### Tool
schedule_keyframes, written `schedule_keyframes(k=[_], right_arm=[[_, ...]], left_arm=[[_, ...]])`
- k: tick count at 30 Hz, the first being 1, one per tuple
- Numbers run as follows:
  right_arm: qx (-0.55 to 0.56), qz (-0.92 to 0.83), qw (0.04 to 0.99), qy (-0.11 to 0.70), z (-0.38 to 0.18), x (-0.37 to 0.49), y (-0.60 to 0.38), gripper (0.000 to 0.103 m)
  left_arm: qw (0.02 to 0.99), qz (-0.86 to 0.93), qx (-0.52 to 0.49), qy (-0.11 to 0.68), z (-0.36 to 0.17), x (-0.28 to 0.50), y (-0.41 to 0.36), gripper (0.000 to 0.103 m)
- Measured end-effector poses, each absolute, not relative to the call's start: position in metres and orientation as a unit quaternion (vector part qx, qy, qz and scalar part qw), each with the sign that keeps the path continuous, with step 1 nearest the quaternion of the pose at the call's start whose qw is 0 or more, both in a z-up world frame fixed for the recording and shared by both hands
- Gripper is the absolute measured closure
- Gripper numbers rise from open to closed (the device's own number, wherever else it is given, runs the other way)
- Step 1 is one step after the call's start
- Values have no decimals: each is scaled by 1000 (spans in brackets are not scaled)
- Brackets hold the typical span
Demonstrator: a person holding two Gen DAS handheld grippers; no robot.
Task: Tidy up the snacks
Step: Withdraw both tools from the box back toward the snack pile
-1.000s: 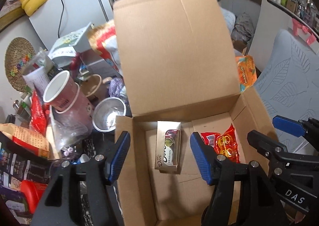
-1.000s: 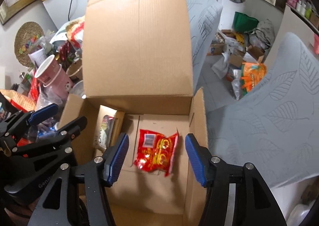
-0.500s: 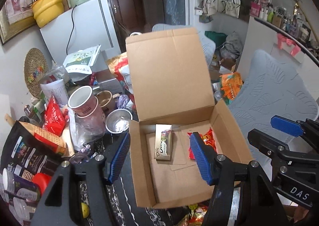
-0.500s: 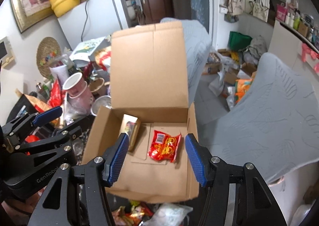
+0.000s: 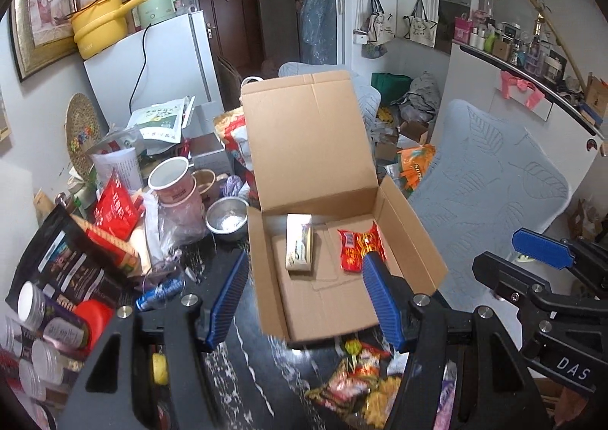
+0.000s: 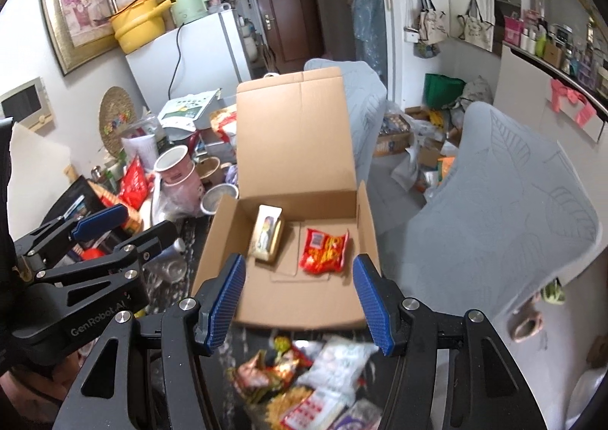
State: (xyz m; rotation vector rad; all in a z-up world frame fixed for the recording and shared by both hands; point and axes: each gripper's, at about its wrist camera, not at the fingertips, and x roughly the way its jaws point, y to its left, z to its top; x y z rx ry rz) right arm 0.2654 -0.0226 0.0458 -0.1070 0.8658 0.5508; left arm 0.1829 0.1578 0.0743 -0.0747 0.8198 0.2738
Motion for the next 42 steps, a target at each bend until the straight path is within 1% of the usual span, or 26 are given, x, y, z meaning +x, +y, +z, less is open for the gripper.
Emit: schedule_keyframes(k=[17,32,33,35,42], right_arm=[[-29,243,866,437,28,180,-65,44],[-17,227,859,458,0,122,-91,44],[-17,225,859,460,-2,120,-92,43],[-17,218,858,465,-7,114,-98,34],[-2,190,850,491,-33,98,-121,34]], left_arm=[[907,96,-61,406,61,97,146,41],[897,45,-43,438,36,55,111,41],[895,45,-42,441,34,53,109,41],[890,36,-47,451,26,50,105,41],[873,0,-56,485,-2,46,84,41]])
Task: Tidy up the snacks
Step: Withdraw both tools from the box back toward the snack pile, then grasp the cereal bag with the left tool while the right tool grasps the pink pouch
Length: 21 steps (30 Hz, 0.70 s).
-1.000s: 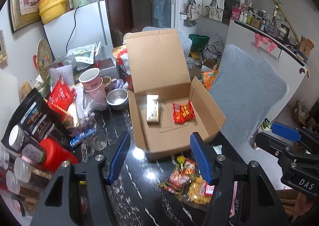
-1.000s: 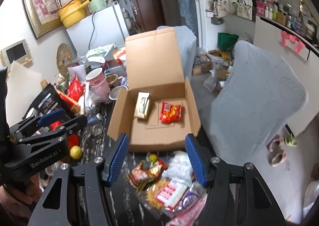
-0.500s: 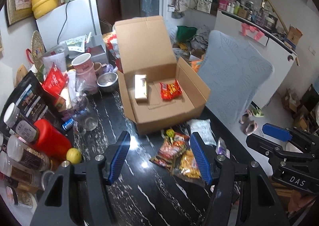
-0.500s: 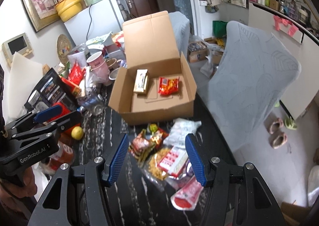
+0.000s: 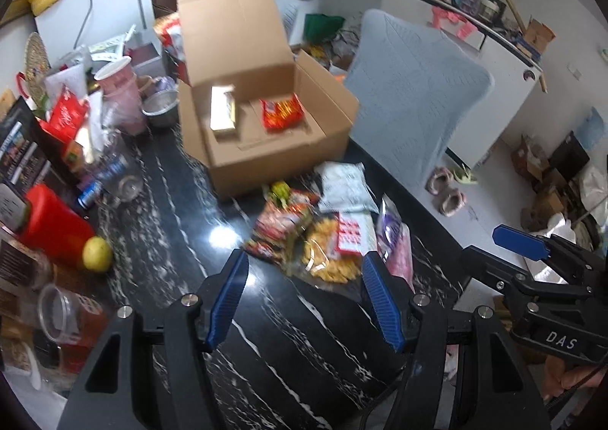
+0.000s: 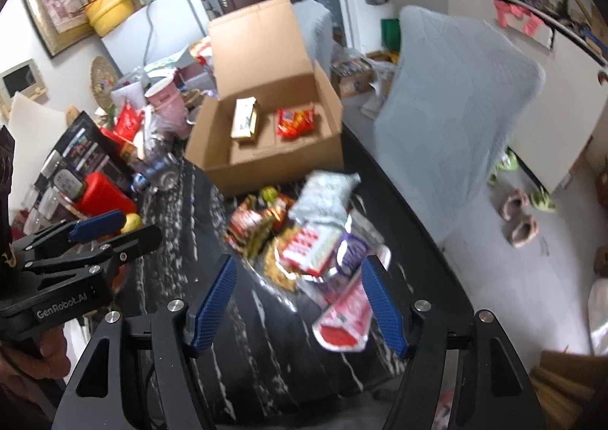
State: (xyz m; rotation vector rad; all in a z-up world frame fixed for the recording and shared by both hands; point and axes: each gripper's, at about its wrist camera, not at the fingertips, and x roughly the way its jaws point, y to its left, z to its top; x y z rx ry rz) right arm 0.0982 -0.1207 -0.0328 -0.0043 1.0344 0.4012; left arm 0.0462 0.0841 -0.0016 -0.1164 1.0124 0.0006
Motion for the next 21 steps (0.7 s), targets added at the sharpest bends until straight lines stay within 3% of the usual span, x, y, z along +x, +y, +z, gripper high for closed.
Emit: schedule_keyframes(k=[21], right_arm=[[35,157,796,584,-136,122,-157,34]], left_arm=[[835,2,-46,548,-79,70,56,41]])
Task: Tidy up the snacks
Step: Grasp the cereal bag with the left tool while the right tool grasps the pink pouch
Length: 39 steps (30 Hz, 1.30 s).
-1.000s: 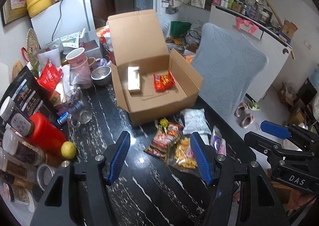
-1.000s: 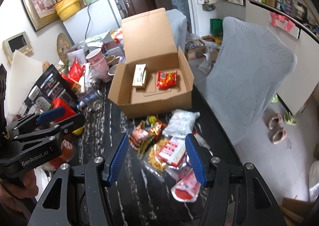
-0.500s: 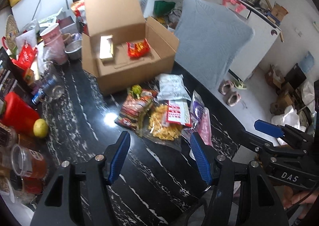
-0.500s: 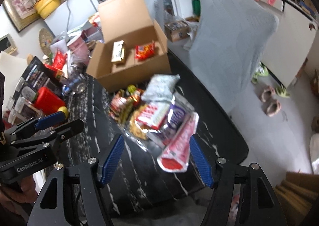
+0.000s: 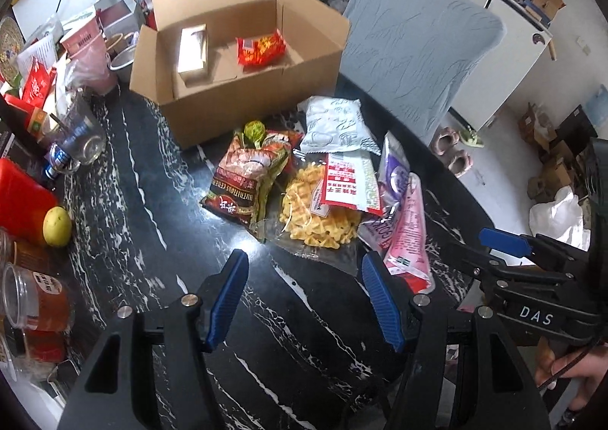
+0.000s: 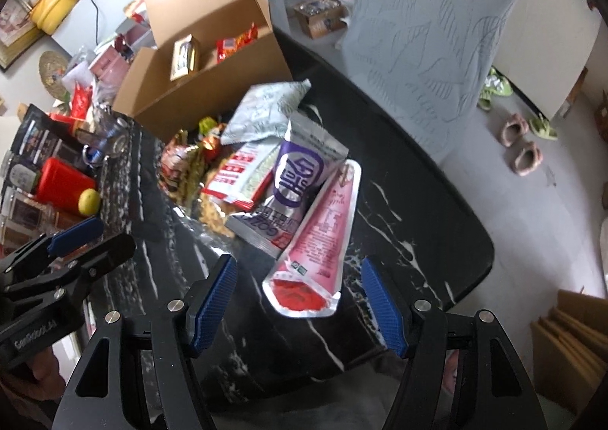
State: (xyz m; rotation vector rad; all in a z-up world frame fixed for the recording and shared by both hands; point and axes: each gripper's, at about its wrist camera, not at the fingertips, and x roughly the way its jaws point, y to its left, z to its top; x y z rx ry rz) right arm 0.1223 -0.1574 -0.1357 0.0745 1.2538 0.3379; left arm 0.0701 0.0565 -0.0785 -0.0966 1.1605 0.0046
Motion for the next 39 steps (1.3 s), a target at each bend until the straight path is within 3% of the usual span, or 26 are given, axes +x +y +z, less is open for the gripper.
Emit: schedule_keyframes(k=[39], right_arm=[[12,153,732,664,-200,187,-147,34]], left_arm=[[788,26,-2,615,-186,177,107,41]])
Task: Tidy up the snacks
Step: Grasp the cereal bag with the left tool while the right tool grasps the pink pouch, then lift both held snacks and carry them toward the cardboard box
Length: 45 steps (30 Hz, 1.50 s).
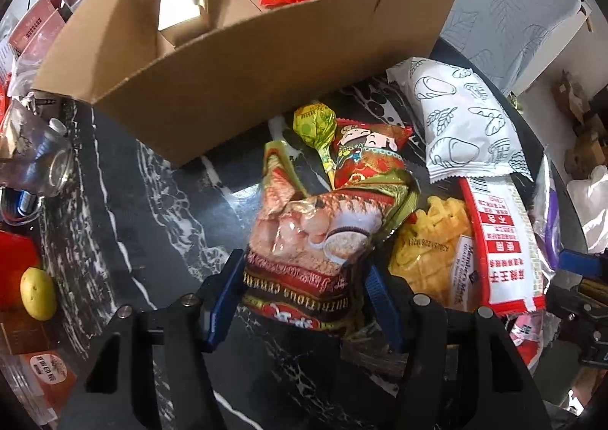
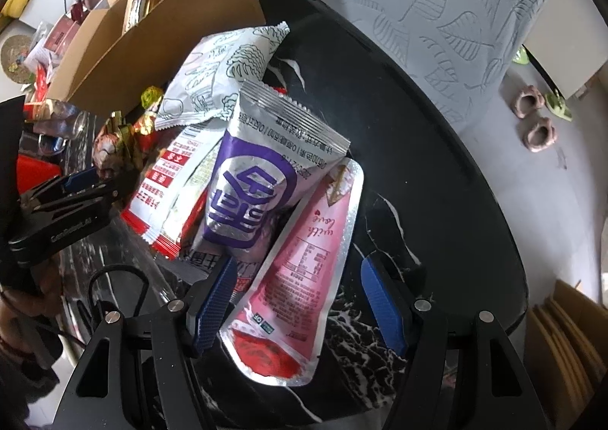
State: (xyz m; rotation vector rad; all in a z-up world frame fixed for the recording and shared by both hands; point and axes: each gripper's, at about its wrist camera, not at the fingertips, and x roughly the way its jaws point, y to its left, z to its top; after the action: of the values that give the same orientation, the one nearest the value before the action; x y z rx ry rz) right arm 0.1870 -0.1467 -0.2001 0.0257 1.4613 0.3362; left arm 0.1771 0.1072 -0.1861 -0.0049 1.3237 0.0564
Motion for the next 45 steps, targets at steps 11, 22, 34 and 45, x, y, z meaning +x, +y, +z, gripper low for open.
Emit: schedule_keyframes(k=[11,22,34,45], right_arm=[[-82,132,743,651,-210,170,-121,22],[-122,114,770,615,-203,152,-128,68],[-23,129,772,622,-203,153,-178,82],[3,145,782,606,-178,135,-192,82]], left_arm=[[793,36,6,608,-189,168,106,57],[793,42,-15,608,-168,126,110,58],[801,28,-22,597,-148,92,86,58],[807,7,-14,591,-133,77,59,58]])
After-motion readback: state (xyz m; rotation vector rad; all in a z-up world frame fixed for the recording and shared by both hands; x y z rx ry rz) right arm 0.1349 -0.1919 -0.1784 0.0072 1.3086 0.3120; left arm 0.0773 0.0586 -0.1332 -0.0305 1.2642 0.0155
